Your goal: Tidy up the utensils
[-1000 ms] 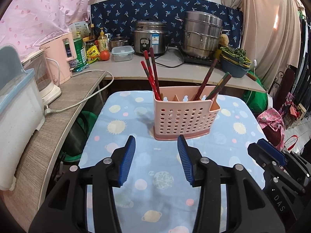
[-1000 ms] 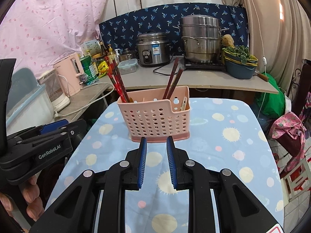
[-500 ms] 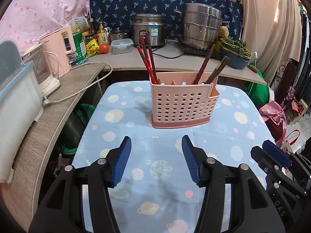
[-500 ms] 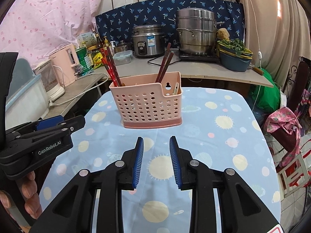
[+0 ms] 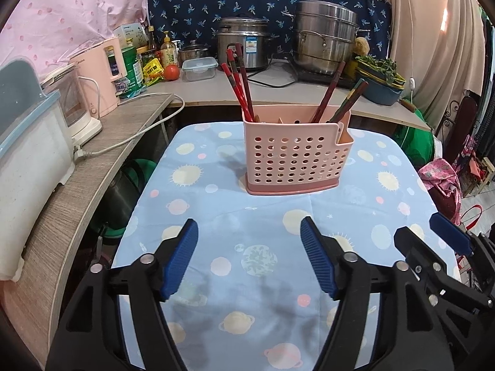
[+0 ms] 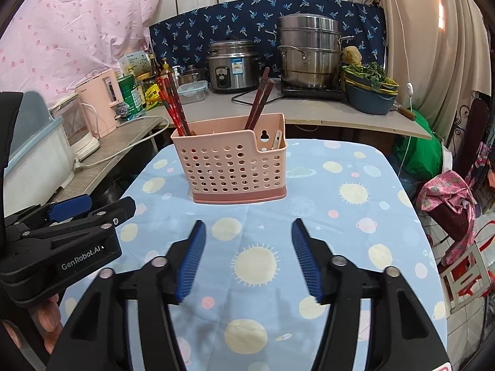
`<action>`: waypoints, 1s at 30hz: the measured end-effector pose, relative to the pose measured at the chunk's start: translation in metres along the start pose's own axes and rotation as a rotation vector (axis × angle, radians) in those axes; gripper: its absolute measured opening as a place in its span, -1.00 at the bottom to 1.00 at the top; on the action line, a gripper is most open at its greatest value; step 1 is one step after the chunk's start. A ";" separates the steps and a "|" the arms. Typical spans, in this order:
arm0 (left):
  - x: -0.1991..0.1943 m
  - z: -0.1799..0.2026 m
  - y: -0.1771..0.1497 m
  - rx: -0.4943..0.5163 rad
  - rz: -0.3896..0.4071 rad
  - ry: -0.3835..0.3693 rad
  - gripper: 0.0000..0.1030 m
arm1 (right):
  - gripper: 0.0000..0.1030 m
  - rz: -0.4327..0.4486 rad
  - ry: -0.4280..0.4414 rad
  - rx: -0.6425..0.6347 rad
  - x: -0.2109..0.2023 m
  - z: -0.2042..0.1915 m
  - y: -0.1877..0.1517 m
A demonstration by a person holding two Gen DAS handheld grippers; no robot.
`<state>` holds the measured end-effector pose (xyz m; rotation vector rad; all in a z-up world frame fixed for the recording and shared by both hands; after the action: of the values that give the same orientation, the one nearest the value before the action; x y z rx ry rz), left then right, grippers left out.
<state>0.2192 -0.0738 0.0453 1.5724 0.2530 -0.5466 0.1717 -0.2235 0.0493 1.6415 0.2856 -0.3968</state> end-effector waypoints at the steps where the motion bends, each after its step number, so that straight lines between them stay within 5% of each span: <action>1: -0.001 0.000 0.000 0.005 0.003 0.004 0.33 | 0.27 -0.002 -0.002 -0.002 0.000 0.001 -0.001; 11: 0.000 -0.004 0.001 0.016 0.015 0.040 0.67 | 0.51 -0.029 -0.009 0.021 0.006 0.005 -0.004; 20: 0.005 -0.009 0.001 0.015 0.005 0.066 0.78 | 0.69 -0.026 -0.029 0.020 0.010 0.006 -0.003; 22: 0.006 -0.012 0.000 0.013 0.002 0.075 0.78 | 0.88 -0.029 -0.033 0.021 0.011 0.007 -0.003; 30: 0.008 -0.017 -0.003 0.012 -0.005 0.085 0.83 | 0.88 -0.041 -0.041 0.008 0.015 0.005 -0.007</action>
<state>0.2282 -0.0580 0.0388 1.6088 0.3184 -0.4864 0.1824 -0.2283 0.0364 1.6360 0.2875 -0.4621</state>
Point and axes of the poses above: each gripper's, at about its wrist camera, not at the fingertips, and x roughly the way its jaws point, z to its right, y to its top, the point moved 6 cm from there along x, roughly the way its jaws point, and after that the axes turned 15 degrees about z, right-handed, at the moved point
